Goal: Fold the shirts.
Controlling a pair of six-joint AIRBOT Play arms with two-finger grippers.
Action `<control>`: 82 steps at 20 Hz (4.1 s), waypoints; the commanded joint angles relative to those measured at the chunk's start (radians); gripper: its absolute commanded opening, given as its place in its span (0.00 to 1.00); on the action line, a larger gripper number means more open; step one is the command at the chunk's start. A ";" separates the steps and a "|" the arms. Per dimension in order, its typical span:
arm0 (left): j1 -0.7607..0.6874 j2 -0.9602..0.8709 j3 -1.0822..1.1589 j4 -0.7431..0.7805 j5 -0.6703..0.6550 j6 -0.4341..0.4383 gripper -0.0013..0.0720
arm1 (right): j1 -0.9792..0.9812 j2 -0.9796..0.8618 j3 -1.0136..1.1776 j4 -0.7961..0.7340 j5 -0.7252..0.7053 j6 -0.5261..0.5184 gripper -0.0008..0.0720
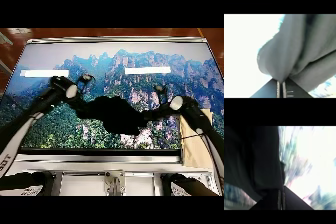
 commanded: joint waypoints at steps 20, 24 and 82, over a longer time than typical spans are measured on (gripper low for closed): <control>0.109 0.728 0.211 -0.063 -0.425 0.000 0.07 | 0.000 0.404 0.686 -0.166 0.539 -0.001 0.10; 0.109 0.782 -0.146 -0.167 -0.449 -0.069 0.07 | 0.000 0.368 0.478 -0.165 0.657 0.011 0.10; 0.720 0.189 -0.769 -0.758 0.150 0.462 0.07 | 0.126 0.024 -0.556 0.523 -0.054 0.116 0.92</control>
